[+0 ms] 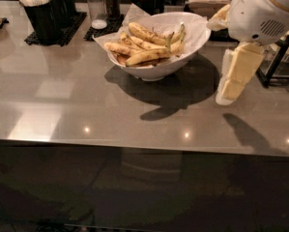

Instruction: Pick banana from white bowl

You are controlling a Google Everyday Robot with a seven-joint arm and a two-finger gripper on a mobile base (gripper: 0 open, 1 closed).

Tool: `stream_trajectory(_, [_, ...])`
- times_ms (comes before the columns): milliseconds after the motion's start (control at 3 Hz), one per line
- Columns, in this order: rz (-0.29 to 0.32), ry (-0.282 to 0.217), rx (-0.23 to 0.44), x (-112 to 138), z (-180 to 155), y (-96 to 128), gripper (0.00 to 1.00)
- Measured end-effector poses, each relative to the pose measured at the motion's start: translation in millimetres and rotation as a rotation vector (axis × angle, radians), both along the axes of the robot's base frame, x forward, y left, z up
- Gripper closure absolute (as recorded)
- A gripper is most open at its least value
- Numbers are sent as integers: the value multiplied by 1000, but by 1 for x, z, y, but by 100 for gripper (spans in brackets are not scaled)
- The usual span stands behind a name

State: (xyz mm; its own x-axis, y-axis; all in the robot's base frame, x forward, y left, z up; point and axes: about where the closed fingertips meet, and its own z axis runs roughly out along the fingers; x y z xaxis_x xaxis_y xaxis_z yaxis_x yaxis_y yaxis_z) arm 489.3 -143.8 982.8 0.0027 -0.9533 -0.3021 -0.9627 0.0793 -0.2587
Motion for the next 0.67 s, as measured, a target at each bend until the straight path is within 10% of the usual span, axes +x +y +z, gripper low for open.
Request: stream_trajectory(667, [28,20,69,8,-13,13,0])
